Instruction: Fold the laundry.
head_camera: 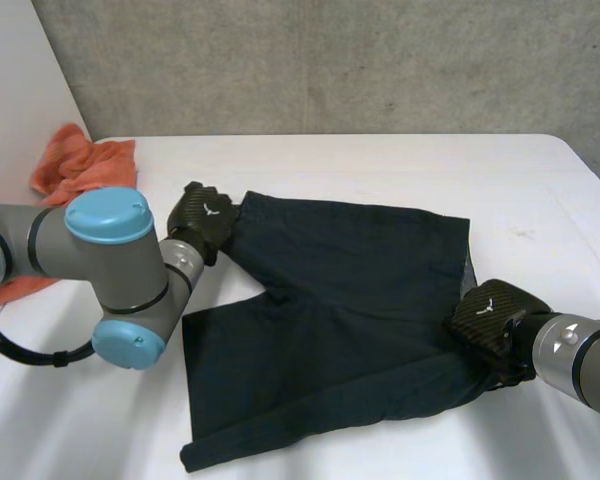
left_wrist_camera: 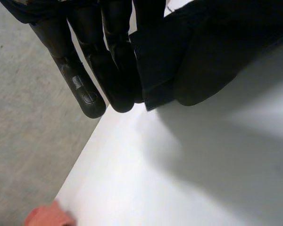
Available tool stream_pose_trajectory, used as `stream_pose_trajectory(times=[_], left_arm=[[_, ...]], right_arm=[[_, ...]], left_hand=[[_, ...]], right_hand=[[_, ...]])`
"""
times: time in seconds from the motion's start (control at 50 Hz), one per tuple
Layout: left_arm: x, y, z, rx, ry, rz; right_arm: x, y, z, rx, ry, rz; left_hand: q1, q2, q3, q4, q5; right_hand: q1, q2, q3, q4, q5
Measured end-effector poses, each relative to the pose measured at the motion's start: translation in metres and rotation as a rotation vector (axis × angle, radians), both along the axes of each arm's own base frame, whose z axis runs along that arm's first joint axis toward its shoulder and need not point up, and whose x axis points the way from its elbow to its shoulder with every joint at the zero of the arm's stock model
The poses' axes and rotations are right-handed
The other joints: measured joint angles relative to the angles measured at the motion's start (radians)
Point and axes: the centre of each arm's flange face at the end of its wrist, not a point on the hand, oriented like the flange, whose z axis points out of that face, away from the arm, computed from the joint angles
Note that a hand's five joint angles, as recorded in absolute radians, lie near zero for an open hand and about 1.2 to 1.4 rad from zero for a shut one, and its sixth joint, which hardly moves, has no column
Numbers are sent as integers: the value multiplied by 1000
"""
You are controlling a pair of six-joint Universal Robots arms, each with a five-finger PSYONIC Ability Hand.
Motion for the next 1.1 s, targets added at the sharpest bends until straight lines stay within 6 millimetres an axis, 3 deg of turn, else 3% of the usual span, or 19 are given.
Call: stream_pose_trajectory(times=[0.14,0.18,0.24,0.28,0.34,0.48,0.52,0.58,0.64,0.66,0.76,0.86,0.98,1.1], left_arm=[[5,7,-8,-15,-114,23],[4,8,-10,-17,-133,19],[3,9,-11,-18,-137,16],[3,10,-9,-18,-127,20],[5,12,7,-30,-76,44],[17,33,59,-41,128,96],[23,46,75,-27,202,102],[29,72,82,46,254,89],[33,101,80,160,265,60],[33,101,80,160,265,60],[42,151,62,446,234,31],[50,173,51,637,216,52],[55,180,45,725,212,80],[54,164,31,719,224,110]], right_arm=[[0,-1,-1,6,-13,-12],[1,-2,-1,5,-18,-17],[1,-3,-1,0,-28,-23],[1,-4,0,-5,-38,-30],[2,-7,1,-16,-61,-45],[4,-15,5,-37,-129,-90],[5,-18,7,-42,-160,-111],[5,-23,8,-44,-195,-138],[5,-28,8,-43,-226,-163],[5,-28,8,-43,-226,-163],[5,-32,6,-39,-239,-176],[5,-32,5,-38,-235,-175],[5,-32,5,-39,-232,-173],[5,-31,4,-37,-231,-171]], left_hand=[[0,0,0,0,0],[-201,-233,-226,-235,-197],[-246,-278,-269,-281,-239],[-768,-804,-782,-802,-758],[-855,-925,-919,-932,-896],[-855,-929,-924,-938,-898],[-813,-890,-885,-896,-852],[-774,-849,-844,-853,-807],[-773,-839,-833,-841,-794],[-773,-839,-833,-841,-794],[-773,-829,-826,-835,-783],[-773,-825,-826,-827,-783],[-773,-825,-826,-827,-783],[-765,-819,-819,-823,-778]], right_hand=[[0,0,0,0,0],[0,0,0,0,0],[0,0,0,0,0],[0,0,0,0,0],[0,0,0,0,0],[0,0,0,0,0],[0,0,0,0,0],[0,0,0,0,0],[0,0,0,0,0],[0,0,0,0,0],[0,0,0,0,0],[0,0,0,0,0],[0,0,0,0,0],[0,0,0,0,0]])
